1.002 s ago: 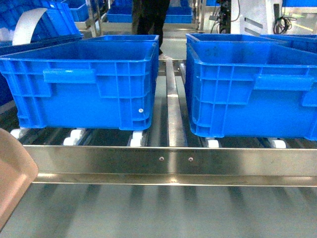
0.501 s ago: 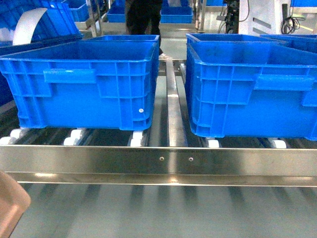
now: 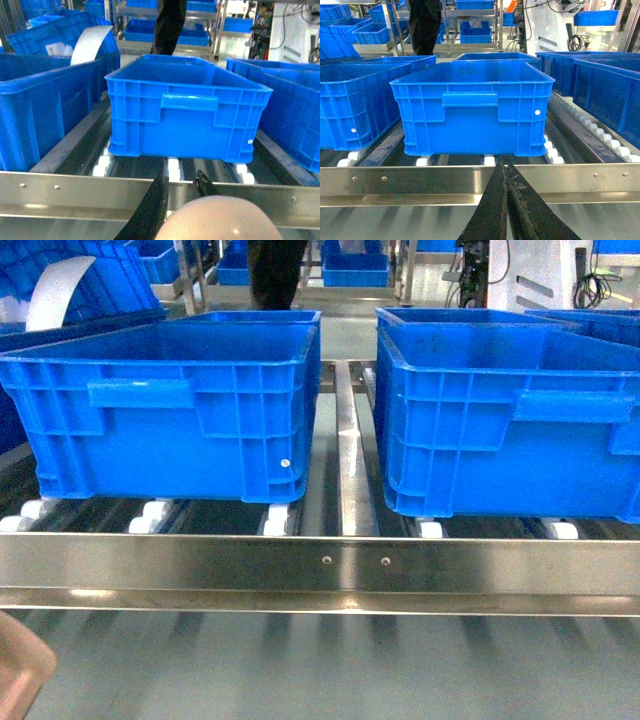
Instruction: Place part in tray to right shelf
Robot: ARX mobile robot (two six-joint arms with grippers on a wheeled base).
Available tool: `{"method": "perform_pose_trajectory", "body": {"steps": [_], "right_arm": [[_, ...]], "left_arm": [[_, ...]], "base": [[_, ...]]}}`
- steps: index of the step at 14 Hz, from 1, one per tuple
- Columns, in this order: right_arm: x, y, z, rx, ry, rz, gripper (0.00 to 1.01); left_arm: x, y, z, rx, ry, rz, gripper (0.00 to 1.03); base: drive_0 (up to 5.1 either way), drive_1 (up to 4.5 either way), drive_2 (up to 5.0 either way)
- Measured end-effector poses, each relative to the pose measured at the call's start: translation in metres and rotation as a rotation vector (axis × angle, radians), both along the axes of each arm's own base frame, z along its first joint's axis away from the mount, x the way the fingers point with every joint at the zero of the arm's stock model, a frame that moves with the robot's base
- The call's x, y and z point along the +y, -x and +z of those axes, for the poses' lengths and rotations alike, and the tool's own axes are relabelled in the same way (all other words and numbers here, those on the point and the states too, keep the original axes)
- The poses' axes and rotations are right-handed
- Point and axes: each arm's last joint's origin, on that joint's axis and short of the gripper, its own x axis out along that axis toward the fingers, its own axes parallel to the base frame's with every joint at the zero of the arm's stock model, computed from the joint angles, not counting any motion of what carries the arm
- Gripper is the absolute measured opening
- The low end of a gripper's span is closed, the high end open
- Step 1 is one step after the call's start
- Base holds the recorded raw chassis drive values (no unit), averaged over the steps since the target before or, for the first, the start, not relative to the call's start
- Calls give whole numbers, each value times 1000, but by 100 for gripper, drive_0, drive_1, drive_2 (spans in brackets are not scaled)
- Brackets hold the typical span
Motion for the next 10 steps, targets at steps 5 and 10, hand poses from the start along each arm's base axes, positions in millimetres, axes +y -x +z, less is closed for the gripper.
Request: {"method": "perform_pose_trajectory", "body": {"steps": [5, 10], "right_arm": [[0, 0, 0, 0, 0, 0, 2], [0, 0, 0, 0, 0, 0, 2]], "left_arm": [[0, 11, 1, -3, 0, 2, 12], [0, 17, 1, -6, 0, 2, 12]], "base": [[0, 0, 0], [0, 0, 0]]}}
